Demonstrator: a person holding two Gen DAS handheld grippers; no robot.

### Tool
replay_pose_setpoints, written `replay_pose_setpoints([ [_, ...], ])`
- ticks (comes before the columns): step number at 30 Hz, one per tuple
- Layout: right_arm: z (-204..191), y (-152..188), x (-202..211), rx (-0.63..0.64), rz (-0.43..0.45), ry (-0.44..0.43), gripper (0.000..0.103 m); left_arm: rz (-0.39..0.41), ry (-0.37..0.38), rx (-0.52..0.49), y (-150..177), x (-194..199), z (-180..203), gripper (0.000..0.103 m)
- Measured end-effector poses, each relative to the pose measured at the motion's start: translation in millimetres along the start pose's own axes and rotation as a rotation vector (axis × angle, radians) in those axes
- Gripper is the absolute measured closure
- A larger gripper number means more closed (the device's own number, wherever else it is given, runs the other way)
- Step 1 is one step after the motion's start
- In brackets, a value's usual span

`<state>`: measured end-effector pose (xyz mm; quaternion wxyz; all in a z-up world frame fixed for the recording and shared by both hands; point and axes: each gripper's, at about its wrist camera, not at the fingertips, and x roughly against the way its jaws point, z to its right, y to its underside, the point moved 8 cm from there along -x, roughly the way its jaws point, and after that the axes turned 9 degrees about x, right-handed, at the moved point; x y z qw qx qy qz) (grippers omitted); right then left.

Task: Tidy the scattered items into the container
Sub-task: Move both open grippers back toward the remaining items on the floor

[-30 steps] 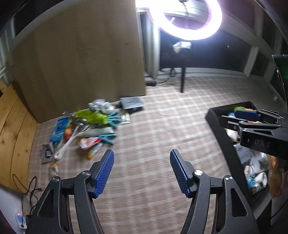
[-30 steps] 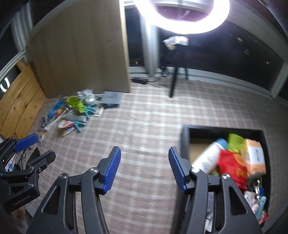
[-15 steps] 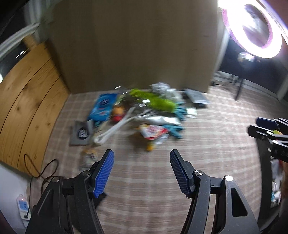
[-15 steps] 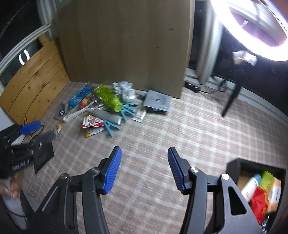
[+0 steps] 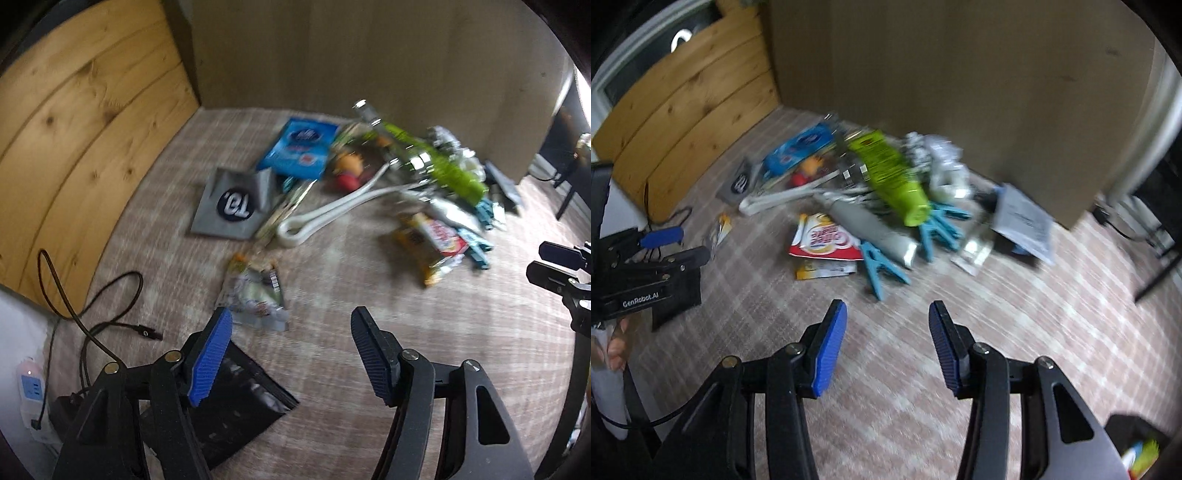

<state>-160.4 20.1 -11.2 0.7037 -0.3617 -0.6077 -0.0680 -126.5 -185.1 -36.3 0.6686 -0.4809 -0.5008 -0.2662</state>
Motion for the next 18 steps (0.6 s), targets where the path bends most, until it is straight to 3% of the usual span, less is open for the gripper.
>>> replay_pose_setpoints([
  [7, -2, -10, -39, 0.059, -0.058, 0.000, 0.057, -0.040, -0.013, 0.049, -1, -24, -20, 0.031],
  [18, 3, -24, -59, 0.065, -0.064, -0.047, 0.057, -0.068, -0.008, 0.090, -10, -49, -24, 0.032],
])
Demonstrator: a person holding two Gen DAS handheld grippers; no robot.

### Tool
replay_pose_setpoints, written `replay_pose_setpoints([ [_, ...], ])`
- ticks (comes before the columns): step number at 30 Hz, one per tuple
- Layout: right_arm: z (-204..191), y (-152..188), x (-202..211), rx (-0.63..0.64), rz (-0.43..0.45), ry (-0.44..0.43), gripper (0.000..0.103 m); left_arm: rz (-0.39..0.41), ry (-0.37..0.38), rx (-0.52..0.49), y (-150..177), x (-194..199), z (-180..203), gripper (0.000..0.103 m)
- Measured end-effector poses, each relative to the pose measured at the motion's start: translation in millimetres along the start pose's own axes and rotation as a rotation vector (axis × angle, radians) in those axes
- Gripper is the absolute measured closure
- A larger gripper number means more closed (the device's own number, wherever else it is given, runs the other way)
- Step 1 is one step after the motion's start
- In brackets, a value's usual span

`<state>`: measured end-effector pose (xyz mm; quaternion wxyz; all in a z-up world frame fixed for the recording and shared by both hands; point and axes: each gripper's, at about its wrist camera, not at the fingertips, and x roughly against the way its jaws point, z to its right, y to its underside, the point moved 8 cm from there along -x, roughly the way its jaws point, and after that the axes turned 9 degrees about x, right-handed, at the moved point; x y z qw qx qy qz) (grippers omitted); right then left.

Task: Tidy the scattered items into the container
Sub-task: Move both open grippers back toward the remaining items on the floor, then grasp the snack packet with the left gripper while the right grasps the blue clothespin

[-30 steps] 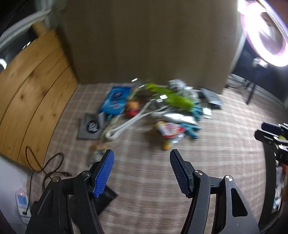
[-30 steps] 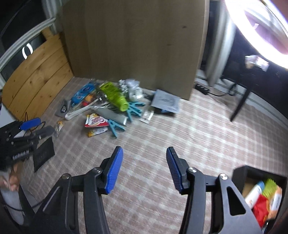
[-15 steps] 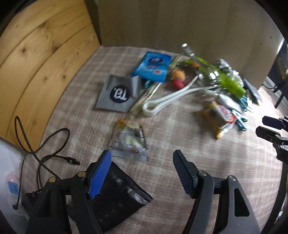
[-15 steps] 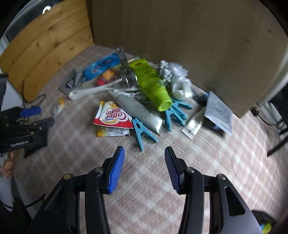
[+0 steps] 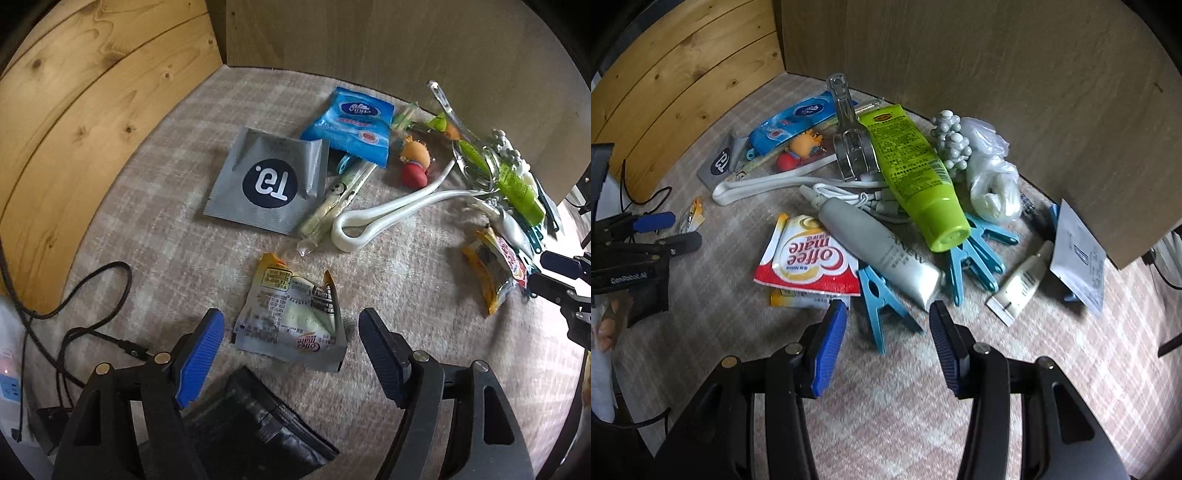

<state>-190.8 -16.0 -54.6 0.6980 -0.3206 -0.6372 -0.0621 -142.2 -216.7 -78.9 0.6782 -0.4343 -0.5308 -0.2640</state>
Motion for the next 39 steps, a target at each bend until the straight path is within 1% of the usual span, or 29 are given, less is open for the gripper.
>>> replay_pose_setpoints([
  [2, 0, -2, -3, -0.002, 0.000, -0.023, 0.057, 0.011, -0.007, -0.011, 0, -1, 2, 0.032],
  [4, 2, -2, -7, -0.008, -0.005, -0.042, 0.057, 0.010, -0.001, -0.011, -2, -1, 3, 0.034],
  [7, 1, 1, -10, -0.002, -0.010, -0.035, 0.057, 0.018, 0.000, -0.012, -2, 0, 6, 0.037],
  [9, 1, 2, -10, 0.000, -0.009, -0.038, 0.057, 0.027, 0.001, -0.013, -1, 2, 6, 0.040],
  [10, 2, 2, -10, -0.003, -0.012, -0.043, 0.057, 0.031, 0.001, -0.013, -1, 2, 6, 0.045],
  [11, 2, 2, -9, -0.006, -0.014, -0.046, 0.058, 0.035, 0.001, -0.010, -1, 3, 6, 0.047],
  [15, 1, 7, -8, -0.002, -0.033, -0.052, 0.072, 0.050, -0.002, -0.020, 0, 5, 8, 0.051],
  [16, 0, 8, -8, 0.002, -0.037, -0.048, 0.073, 0.053, -0.005, -0.021, 1, 5, 9, 0.053],
  [18, -1, 9, -7, 0.007, -0.041, -0.031, 0.075, 0.058, -0.003, -0.025, 2, 7, 13, 0.061],
  [22, -3, 13, -5, -0.017, -0.044, -0.036, 0.076, 0.065, -0.012, -0.047, 6, 10, 18, 0.068],
  [23, -3, 15, -4, -0.024, -0.044, -0.035, 0.076, 0.064, -0.007, -0.046, 7, 11, 19, 0.072],
  [25, -3, 20, -2, -0.044, -0.045, -0.033, 0.076, 0.061, 0.008, -0.036, 8, 14, 17, 0.075],
  [27, -2, 24, 1, -0.066, -0.041, -0.036, 0.076, 0.056, 0.024, -0.020, 9, 17, 13, 0.082],
  [29, -2, 26, 5, -0.082, -0.036, -0.036, 0.076, 0.056, 0.036, -0.008, 6, 19, 1, 0.083],
  [32, -1, 27, 12, -0.097, -0.022, -0.033, 0.076, 0.063, 0.036, 0.002, 8, 26, -4, 0.085],
  [34, -1, 29, 17, -0.105, -0.013, -0.029, 0.076, 0.069, 0.044, 0.008, 8, 32, -3, 0.087],
  [39, 1, 30, 31, -0.137, 0.017, -0.015, 0.076, 0.099, 0.043, 0.002, 7, 50, 0, 0.087],
])
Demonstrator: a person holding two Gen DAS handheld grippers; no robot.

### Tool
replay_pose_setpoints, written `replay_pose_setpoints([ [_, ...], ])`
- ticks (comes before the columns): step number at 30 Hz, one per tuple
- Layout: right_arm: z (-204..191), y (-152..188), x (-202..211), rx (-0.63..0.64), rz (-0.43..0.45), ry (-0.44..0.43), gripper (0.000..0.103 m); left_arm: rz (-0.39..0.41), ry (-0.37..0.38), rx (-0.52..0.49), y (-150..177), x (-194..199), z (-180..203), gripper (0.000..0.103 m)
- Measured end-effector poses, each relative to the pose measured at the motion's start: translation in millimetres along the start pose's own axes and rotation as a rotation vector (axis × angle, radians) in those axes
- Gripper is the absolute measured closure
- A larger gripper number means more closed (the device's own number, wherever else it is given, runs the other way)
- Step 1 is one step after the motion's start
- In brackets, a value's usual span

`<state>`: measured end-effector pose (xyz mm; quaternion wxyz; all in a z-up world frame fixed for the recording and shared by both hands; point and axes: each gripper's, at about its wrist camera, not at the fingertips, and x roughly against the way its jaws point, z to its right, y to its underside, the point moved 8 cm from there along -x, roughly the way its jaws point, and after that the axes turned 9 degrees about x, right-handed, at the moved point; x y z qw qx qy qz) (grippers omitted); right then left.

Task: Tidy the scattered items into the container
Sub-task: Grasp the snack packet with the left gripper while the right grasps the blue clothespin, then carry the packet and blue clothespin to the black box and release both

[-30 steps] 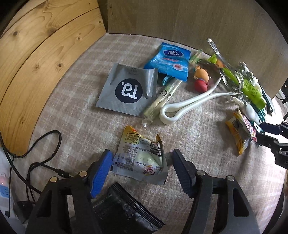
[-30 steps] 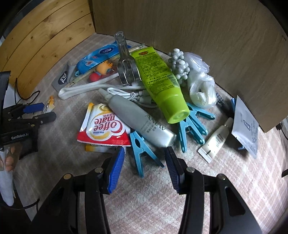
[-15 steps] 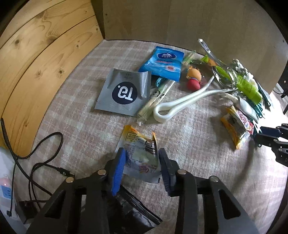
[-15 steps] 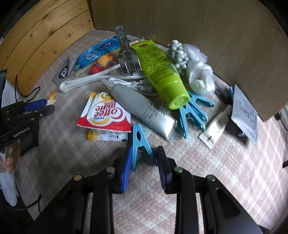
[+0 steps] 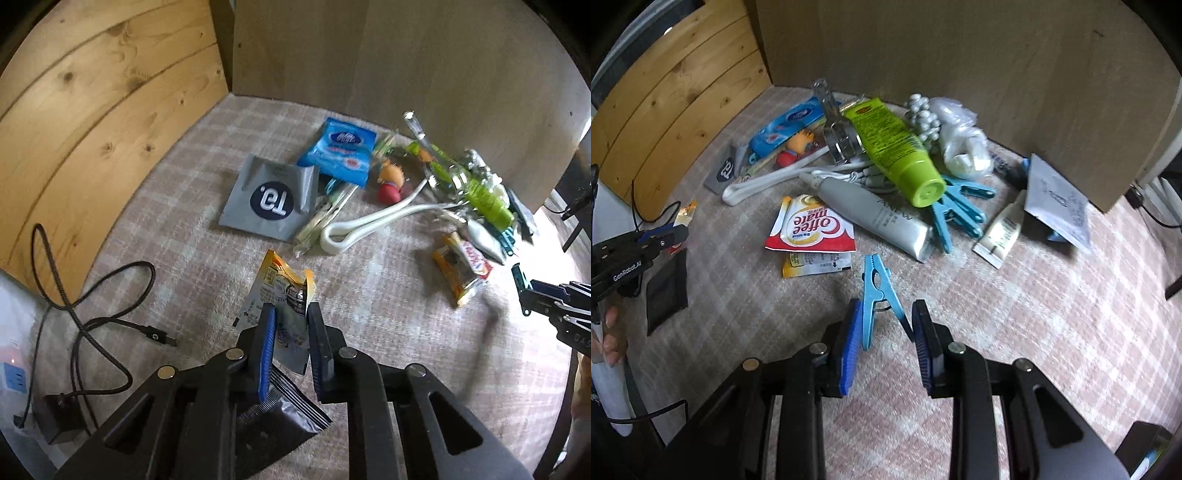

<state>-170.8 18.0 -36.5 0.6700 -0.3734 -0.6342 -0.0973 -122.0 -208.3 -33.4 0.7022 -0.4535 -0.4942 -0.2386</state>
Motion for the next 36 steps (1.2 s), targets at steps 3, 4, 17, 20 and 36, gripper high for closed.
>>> replay_pose_setpoints([
  [3, 6, 8, 13, -0.013, 0.012, 0.012, 0.076, 0.018, 0.015, -0.016, -1, 17, 13, 0.087],
  [4, 8, 11, 18, -0.019, 0.017, 0.022, 0.076, 0.022, 0.018, -0.025, -3, 18, 16, 0.087],
  [17, 59, 73, 95, -0.210, 0.094, 0.137, 0.076, 0.048, 0.150, -0.233, 25, 64, 129, 0.087],
  [20, 75, 99, 117, -0.275, 0.115, 0.173, 0.076, 0.051, 0.197, -0.305, 42, 78, 168, 0.087],
  [36, 175, 305, 240, -0.634, 0.135, 0.396, 0.076, -0.008, 0.457, -0.696, 201, 147, 380, 0.087],
])
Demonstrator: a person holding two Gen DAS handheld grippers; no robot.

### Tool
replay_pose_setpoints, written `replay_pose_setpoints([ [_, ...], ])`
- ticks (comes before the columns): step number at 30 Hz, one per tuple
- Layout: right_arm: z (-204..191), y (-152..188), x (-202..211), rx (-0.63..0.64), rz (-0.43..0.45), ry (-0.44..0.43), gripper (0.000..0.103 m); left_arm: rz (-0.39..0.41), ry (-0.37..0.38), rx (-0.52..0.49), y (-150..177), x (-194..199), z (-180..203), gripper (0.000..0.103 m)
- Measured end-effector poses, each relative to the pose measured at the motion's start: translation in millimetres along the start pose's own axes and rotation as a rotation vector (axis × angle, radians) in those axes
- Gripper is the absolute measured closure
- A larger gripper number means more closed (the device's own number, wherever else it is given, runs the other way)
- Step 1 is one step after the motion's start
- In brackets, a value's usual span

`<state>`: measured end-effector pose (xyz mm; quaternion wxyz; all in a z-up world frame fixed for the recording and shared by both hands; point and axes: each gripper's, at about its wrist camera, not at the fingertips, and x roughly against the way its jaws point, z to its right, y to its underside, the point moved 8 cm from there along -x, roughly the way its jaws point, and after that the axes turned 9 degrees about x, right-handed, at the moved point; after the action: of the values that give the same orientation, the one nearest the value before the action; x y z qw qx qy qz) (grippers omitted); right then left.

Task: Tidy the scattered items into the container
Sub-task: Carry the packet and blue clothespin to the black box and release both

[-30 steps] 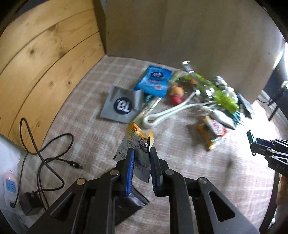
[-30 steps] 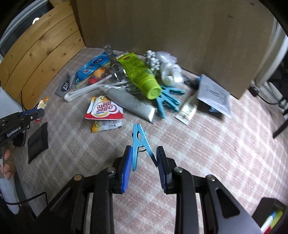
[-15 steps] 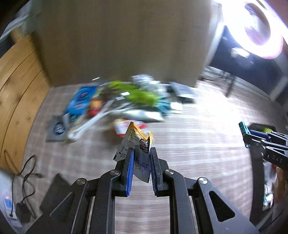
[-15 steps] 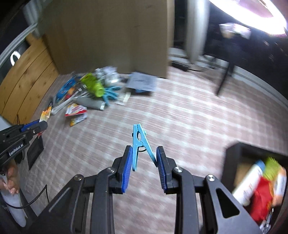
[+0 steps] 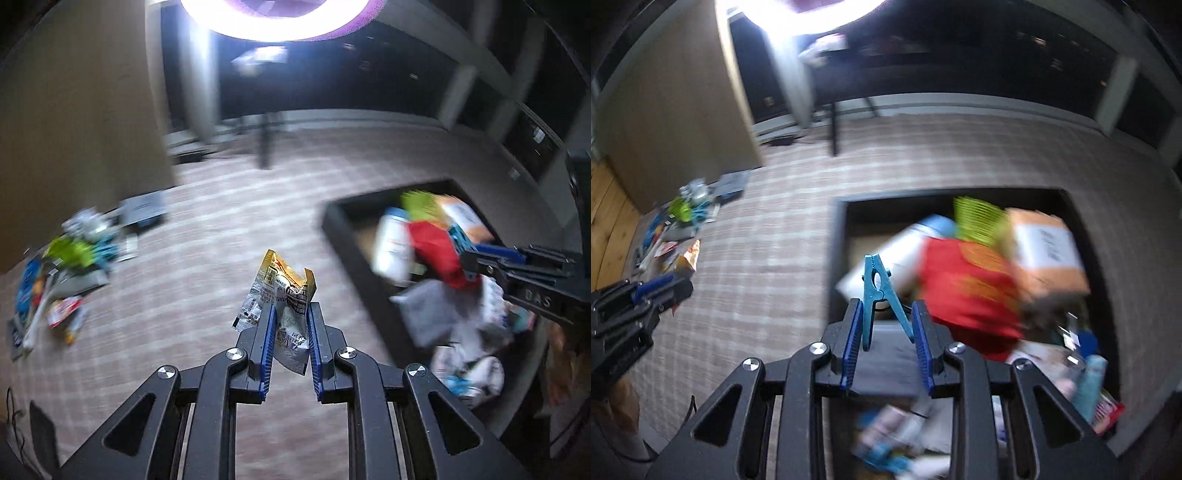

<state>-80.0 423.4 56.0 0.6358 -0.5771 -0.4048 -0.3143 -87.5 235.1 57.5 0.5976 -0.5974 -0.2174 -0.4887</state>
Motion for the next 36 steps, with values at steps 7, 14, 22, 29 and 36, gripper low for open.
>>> replay_pose_setpoints([
  [7, 75, 40, 24, -0.117, -0.002, 0.073, 0.076, -0.032, 0.083, -0.133, 17, -3, 93, 0.087],
  [14, 112, 60, 42, -0.179, 0.018, 0.097, 0.060, -0.061, 0.142, -0.183, 30, -2, 142, 0.042],
  [22, 112, 58, 56, -0.184, 0.055, 0.103, 0.052, -0.052, 0.104, -0.172, 32, 0, 130, 0.047],
  [29, 84, 44, 45, -0.134, 0.055, 0.062, 0.052, -0.041, 0.048, -0.128, 31, 5, 90, 0.052],
  [36, 39, 19, 29, -0.049, 0.053, 0.010, 0.052, -0.030, -0.016, -0.049, 26, 12, 34, 0.053],
])
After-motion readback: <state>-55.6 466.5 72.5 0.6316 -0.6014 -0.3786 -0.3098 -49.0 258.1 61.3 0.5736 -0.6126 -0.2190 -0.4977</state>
